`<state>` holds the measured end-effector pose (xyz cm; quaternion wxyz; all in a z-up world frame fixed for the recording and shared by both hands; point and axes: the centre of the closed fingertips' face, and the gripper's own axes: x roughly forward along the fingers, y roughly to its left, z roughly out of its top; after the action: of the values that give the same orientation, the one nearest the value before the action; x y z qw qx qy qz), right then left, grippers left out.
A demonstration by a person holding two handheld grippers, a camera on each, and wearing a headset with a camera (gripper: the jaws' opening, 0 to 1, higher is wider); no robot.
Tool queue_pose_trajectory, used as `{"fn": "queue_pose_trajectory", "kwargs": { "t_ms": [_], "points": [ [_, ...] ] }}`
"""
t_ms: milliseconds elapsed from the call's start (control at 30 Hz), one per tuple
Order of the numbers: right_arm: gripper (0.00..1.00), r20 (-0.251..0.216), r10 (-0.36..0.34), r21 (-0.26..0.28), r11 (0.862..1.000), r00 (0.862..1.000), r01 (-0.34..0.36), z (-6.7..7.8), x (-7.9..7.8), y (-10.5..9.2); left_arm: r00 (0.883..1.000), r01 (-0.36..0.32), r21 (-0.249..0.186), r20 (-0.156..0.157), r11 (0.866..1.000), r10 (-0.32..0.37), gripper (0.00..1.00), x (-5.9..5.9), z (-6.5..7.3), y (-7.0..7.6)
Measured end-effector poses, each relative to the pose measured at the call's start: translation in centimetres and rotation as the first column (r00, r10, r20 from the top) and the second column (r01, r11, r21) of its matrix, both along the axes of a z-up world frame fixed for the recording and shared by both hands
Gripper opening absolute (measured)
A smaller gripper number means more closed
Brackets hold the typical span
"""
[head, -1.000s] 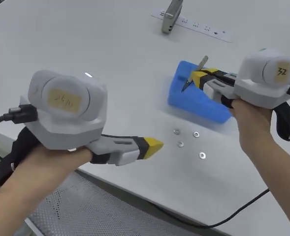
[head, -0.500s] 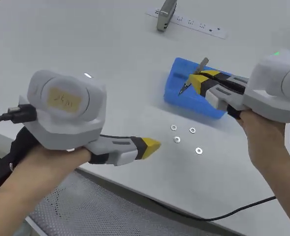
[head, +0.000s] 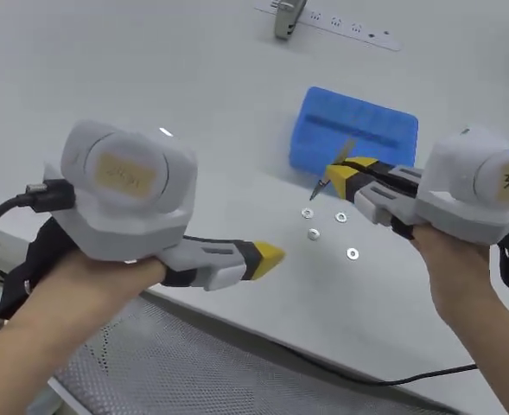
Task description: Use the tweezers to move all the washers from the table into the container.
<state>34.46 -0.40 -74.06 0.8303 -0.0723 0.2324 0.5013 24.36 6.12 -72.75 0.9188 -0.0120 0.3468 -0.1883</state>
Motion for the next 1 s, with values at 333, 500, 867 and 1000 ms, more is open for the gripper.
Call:
{"fn": "queue_pose_trajectory", "kwargs": {
  "t_ms": [333,500,867,1000],
  "points": [
    [0.01,-0.003,0.000,-0.037,0.999,1.000,0.000,-1.4,-0.7,-0.2,1.000,0.000,-0.005,-0.007,1.000,0.000,0.86,-0.1,0.0,0.0],
    [0.01,0.020,0.000,-0.053,0.999,1.000,0.001,-1.4,-0.4,-0.3,1.000,0.004,-0.002,-0.012,1.000,-0.004,0.86,-0.4,-0.2,-0.1],
    [0.02,0.020,-0.009,-0.041,0.999,1.000,0.009,-1.3,-0.6,0.0,1.000,0.010,0.020,-0.022,1.000,-0.010,0.85,-0.7,-0.6,0.0],
    [0.02,0.015,-0.014,-0.036,0.999,1.000,0.015,-1.3,-0.5,0.0,1.000,0.009,0.023,-0.023,1.000,-0.008,0.85,-0.8,-0.6,0.1]
  ]
}}
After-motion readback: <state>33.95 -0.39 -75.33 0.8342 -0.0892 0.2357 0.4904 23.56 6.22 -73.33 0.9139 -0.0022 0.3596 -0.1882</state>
